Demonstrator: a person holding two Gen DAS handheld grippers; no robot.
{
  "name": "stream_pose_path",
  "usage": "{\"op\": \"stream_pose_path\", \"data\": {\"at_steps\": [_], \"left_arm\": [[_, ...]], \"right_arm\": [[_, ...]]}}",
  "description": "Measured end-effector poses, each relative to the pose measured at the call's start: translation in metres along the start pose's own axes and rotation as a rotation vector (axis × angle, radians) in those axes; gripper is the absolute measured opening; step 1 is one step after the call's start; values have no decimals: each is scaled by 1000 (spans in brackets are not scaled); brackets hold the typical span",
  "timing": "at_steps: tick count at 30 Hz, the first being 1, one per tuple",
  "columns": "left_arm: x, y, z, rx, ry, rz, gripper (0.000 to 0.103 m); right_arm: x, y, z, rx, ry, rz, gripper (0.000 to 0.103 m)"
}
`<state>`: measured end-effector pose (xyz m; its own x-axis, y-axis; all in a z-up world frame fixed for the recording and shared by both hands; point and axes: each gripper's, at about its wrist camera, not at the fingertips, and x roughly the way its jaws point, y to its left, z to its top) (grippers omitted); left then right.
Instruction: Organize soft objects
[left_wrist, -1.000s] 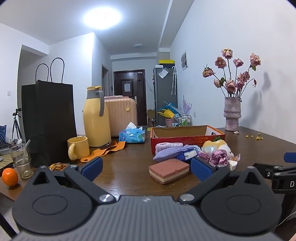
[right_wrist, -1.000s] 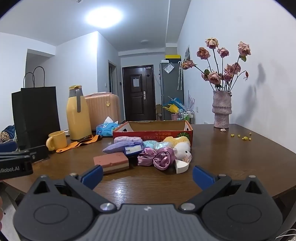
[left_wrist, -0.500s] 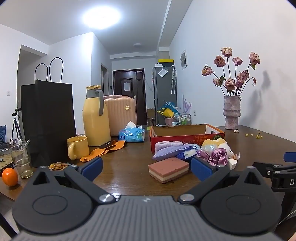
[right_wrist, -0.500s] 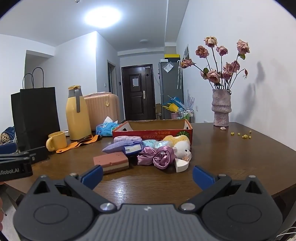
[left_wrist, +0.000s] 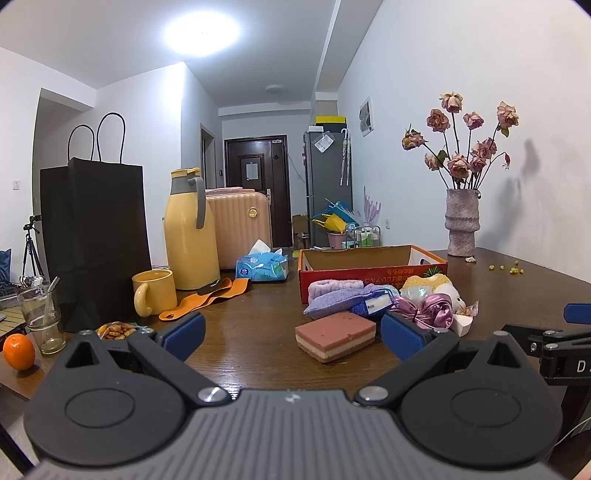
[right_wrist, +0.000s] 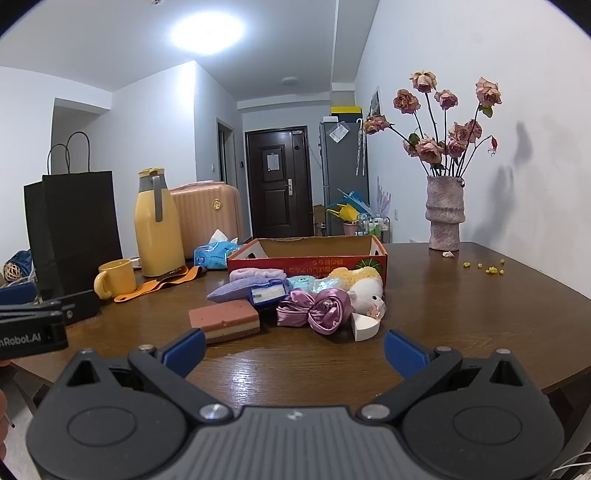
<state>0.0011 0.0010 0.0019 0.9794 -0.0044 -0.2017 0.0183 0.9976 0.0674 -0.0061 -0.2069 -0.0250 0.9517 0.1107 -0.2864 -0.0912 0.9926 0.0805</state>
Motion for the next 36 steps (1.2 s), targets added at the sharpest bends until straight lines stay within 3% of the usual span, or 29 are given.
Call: {"op": "stream_pose_path", "data": {"at_steps": [36], "left_arm": [[0,-2,-2,5,3,-3,103]], "right_arm": [[-4,-1,1,2,-14,10,103]]}}
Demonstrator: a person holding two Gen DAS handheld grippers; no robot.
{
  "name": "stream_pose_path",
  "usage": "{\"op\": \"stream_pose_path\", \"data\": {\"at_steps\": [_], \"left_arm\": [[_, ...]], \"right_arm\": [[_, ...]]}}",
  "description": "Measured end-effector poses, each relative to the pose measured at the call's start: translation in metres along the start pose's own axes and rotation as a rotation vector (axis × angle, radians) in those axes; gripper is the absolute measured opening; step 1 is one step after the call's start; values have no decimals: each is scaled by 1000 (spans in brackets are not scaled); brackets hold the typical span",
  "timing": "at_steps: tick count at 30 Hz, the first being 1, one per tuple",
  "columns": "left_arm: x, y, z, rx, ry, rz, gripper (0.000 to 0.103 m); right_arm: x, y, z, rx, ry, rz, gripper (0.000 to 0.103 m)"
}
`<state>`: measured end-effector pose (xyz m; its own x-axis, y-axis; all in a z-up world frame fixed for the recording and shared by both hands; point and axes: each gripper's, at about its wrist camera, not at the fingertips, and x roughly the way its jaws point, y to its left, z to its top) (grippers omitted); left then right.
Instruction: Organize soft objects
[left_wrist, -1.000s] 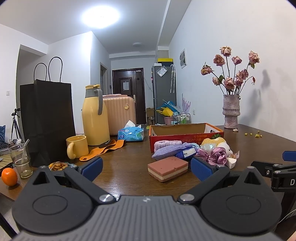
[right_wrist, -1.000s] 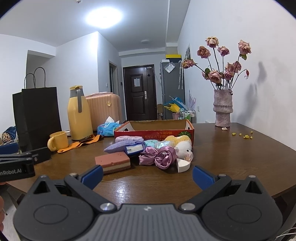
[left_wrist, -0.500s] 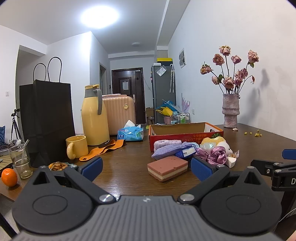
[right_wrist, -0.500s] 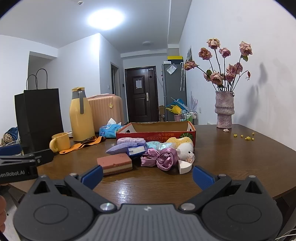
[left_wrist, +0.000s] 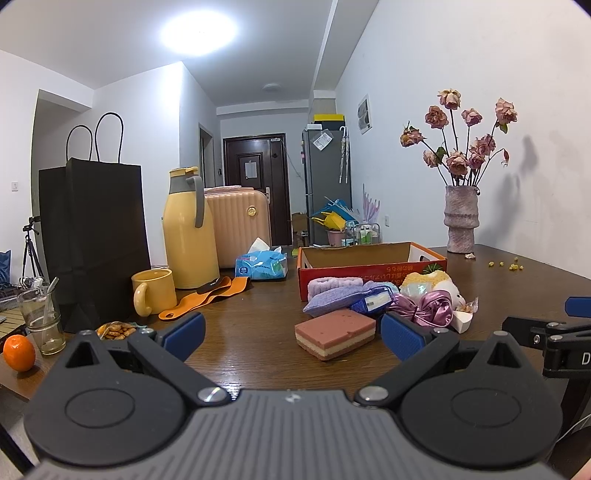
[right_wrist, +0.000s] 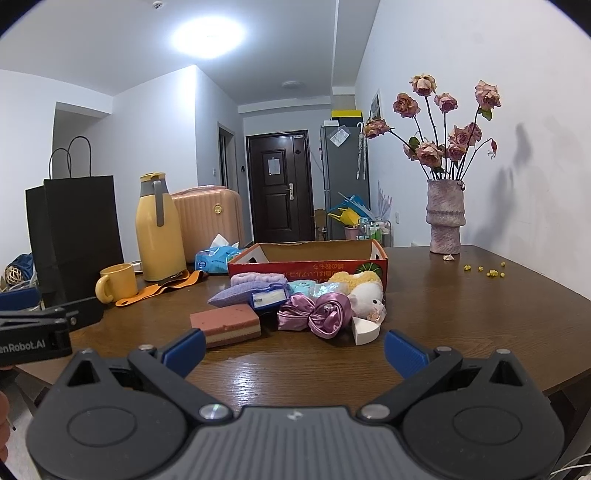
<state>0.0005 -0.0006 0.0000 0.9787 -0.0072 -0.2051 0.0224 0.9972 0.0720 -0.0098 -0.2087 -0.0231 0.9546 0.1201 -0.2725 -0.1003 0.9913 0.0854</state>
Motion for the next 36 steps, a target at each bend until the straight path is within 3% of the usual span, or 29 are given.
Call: {"op": "stream_pose_path", "data": {"at_steps": [14,18,22,24,26,29,31,33,36], "left_arm": [[11,4,-7,-26,49,-5,103],[17,4,-8,-15,42,-4,103],[39,4,-16,8,62,25,103],[57,6,-18,-2,98,35,103],[78,11,-19,-43,147,7,103],[117,20,-17,-140,248,-52,103],[144,27,-14,-205,304,-97,101],[166,31,-11,-255,329,-120,95],[199,36,-5,-317,367,-132,71]], "right_arm": [[5,-2,-6,6,18,5,103],[9,-2,-8,-12,-14,-4,103],[30,-2,-12,-61,-23,-10,103],[47,-7,-14,-42,-25,26,103],[71,-14,-15,4,7,79,103],[115,-17,-4,23,166,184,103],[143,-17,5,67,209,210,98],[170,-17,14,116,226,255,79],[216,-15,23,164,277,300,63]]}}
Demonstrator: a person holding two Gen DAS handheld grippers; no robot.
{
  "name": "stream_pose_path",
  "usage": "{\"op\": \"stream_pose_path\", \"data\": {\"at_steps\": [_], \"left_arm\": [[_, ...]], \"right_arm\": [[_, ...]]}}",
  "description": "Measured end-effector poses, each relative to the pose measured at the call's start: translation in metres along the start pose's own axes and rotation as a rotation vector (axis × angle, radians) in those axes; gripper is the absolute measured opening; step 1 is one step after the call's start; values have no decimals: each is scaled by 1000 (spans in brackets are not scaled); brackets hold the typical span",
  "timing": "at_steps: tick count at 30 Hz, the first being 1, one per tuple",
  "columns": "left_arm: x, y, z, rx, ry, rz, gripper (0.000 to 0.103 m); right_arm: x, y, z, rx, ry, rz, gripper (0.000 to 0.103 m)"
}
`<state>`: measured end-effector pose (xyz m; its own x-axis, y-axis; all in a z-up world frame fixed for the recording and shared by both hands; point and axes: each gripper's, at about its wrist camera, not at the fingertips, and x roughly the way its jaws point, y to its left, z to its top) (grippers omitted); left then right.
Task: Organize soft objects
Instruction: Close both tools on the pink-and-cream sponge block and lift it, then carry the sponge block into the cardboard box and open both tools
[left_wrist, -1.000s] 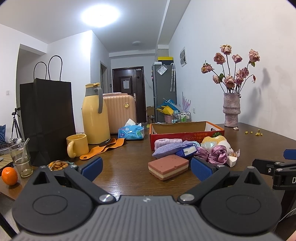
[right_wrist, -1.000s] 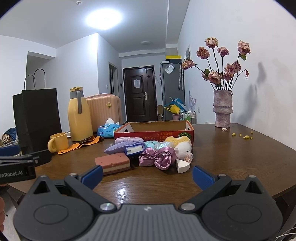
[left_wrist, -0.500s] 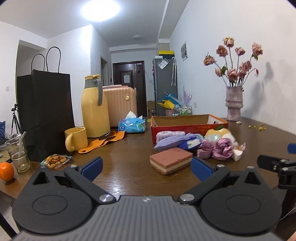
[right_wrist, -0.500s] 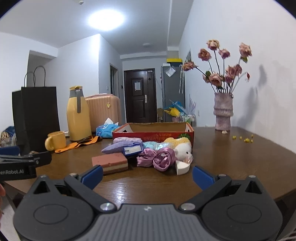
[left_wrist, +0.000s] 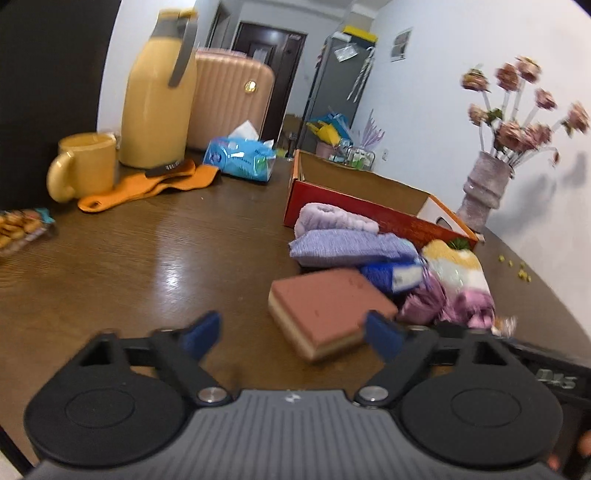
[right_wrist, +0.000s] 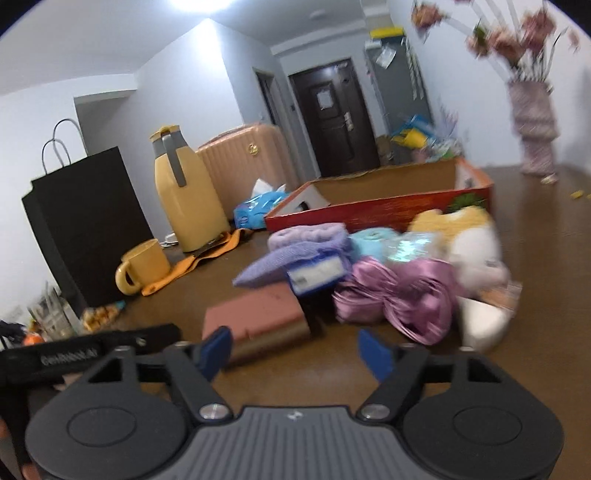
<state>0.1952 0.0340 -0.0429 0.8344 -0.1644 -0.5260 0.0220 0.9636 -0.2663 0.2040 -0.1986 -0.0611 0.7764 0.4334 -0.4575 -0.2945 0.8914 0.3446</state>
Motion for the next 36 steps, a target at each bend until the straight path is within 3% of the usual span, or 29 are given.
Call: {"op": "stream_pose_path", "data": {"at_steps": [1,3,5,7,8,9,10,12,16,23,25,28,36], "left_arm": [[11,4,6,-29,21,-7,63],[27,10,14,-83,63,-28,61],[43,17,18,-136,110,-39,59],[55,22,19,-162,150,-56,46],[59,24,18,-171,167,-65,45],[60,27,17,-191,171,-83,44],[60,30,15,-210,177,-102,38],[51,30,13,-208,183,-134,29],[19,21,-9,-103,176,-181,28],[-22,-3,-41,-20,204,-286,30],[-27,-10,-43,1,202,-281,32],[-33,-11,-42,11,187,-254,47],[-28,-3,-45,3,213,-235,46]], "right_arm": [[14,-2,6,13,17,9,60],[36,-4,14,33,40,16,51],[53,-6,20,44,49,14,51],[65,-8,21,52,52,13,51],[69,-10,21,64,61,16,45],[71,-11,19,80,73,32,33],[70,-13,16,90,85,57,25],[59,-11,8,88,91,86,22],[9,-1,-20,62,100,93,21],[-78,-12,-67,161,68,120,21],[-87,-15,-66,177,32,98,23],[-88,-15,-66,184,-3,86,23],[-64,-13,-66,179,20,14,25]]}}
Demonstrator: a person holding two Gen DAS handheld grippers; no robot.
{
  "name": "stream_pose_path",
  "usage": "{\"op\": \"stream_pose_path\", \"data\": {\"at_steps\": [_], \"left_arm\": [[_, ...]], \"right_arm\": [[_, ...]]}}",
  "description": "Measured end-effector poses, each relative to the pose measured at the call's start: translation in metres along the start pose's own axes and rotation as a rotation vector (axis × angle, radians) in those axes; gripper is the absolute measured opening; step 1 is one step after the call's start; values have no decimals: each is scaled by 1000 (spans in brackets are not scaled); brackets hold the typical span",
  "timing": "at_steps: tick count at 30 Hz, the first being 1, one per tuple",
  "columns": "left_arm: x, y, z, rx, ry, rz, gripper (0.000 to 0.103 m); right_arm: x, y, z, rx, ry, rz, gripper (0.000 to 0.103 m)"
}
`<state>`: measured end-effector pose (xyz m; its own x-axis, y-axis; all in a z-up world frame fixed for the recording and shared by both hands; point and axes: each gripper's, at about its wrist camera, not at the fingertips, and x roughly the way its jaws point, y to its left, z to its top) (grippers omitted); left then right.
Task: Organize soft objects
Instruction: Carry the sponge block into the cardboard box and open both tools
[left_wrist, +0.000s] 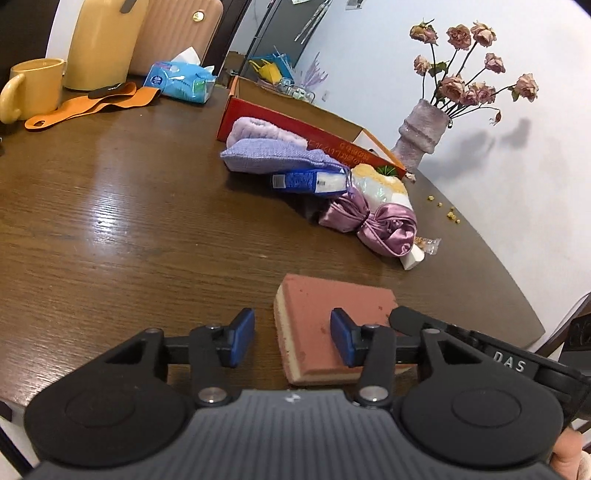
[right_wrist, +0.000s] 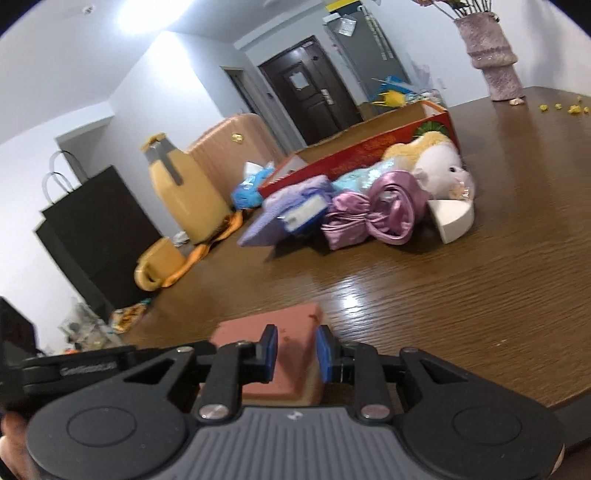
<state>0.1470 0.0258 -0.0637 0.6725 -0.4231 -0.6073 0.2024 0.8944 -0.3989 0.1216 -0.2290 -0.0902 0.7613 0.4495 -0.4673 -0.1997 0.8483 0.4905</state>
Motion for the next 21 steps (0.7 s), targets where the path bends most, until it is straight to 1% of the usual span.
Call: {"op": "stream_pose_path", "data": {"at_steps": [2,4,6,10,11,13,15,17,18,19,21], "left_arm": [[2,-1,1,8,2,-10,43],[4,0,2,3,11,-37,33],[6,0,3,-2,17,-60,31],[9,-2,6,7,19,-62,30],[10,-2,7,6,22,-66,30],[11,-2,10,11,21,-76,29],[10,-5,14,35,2,-76,28],[2,-9,26,66,-47,-96,28],[-1,-11,37,76,-70,-112,28],[-2,-14,49,91,-92,-124,28],[-1,-21,86,120,-143,-146,28]], "right_arm": [[0,-2,0,7,0,6,25],[2,-5,1,28,8,19,25],[3,-10,1,52,16,36,25],[8,-19,4,116,36,68,25],[9,-20,5,118,35,67,25],[11,-17,7,97,32,62,21],[11,-13,11,80,24,59,19],[8,-9,23,72,-7,73,19],[5,-5,32,55,-31,77,19],[4,1,46,19,-64,81,19],[8,10,83,-37,-125,91,19]]}}
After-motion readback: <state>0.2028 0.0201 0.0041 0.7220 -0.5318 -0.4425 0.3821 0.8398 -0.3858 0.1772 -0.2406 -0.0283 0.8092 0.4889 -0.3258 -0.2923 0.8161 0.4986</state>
